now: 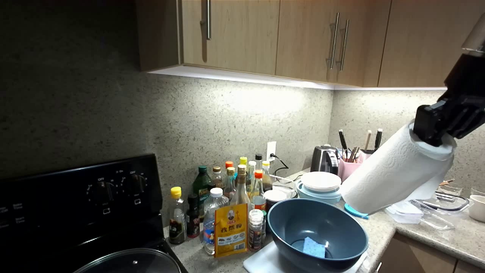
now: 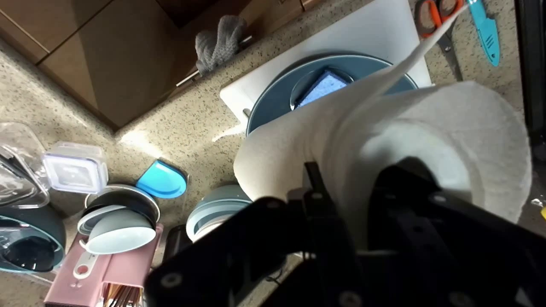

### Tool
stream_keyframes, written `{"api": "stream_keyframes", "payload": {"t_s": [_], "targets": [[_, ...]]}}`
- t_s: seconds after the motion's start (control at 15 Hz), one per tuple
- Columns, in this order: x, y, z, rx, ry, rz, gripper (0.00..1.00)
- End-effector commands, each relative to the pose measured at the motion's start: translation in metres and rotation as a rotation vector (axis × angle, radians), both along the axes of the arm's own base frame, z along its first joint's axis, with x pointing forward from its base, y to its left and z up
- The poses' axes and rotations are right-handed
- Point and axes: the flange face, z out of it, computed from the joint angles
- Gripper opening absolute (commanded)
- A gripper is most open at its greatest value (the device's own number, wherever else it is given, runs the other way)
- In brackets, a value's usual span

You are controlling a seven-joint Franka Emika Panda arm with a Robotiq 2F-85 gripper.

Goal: Pick up the kitchen paper from the bowl and put it on the counter

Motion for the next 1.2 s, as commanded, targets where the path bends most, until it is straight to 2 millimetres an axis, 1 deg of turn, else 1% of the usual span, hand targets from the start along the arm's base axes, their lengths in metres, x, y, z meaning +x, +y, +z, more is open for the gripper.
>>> {"api": "stream_keyframes", "payload": {"t_s": [0.0,0.13,0.33,0.67,0.87,1.13], "targets": [[0.007,-0.014,-0.008,0.022,0.070,-0.006,0.03],[0.011,-0.024,-0.015,-0.017,0.098,-0.053,0.03],[0.016,-0.034,-0.020,-0.039,0.122,-0.089,0.03],[0.025,-0.047,-0.017,-0.089,0.140,-0.117,0.03],[0.030,-0.052,-0.017,-0.097,0.137,-0.112,0.03],[0.034,-0.052,-0.021,-0.099,0.134,-0.102,0.03]]}}
